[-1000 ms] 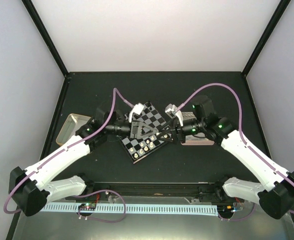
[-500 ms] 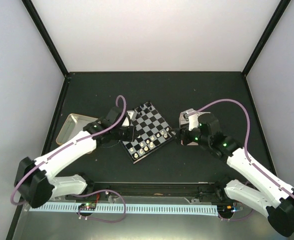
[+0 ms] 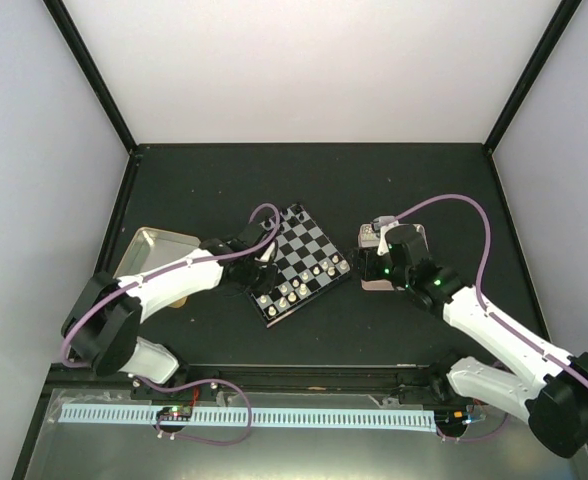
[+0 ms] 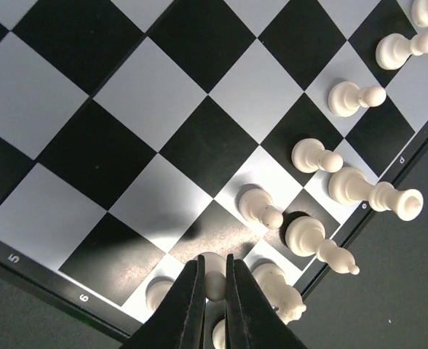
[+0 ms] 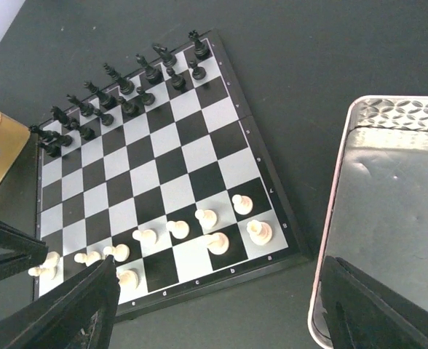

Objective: Set up the chess pieces on the board
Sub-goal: Place the chess piece on the chessboard.

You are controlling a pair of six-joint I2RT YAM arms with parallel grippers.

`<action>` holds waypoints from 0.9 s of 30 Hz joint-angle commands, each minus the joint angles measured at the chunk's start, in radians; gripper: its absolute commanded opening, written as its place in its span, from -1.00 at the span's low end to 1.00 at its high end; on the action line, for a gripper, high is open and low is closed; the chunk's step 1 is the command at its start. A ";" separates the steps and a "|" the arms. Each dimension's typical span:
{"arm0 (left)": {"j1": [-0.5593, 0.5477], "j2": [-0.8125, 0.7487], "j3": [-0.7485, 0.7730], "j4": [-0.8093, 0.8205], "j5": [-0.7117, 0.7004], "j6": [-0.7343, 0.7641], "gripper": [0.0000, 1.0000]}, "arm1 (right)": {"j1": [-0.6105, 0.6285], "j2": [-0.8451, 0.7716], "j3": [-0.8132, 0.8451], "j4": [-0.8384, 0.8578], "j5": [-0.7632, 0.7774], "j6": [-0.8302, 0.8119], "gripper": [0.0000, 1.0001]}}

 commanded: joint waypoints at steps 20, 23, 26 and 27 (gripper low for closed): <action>-0.012 0.098 0.000 0.038 0.060 0.033 -0.83 | 0.005 0.068 0.013 0.008 0.039 0.041 0.53; -0.010 0.102 0.002 0.044 0.064 0.034 -0.89 | 0.004 0.072 0.014 0.006 0.038 0.040 0.53; -0.011 0.101 0.002 0.042 0.062 0.035 -0.87 | 0.004 0.075 0.014 0.004 0.036 0.040 0.53; -0.012 0.102 0.003 0.040 0.060 0.036 -0.84 | 0.005 0.076 0.014 0.003 0.036 0.040 0.53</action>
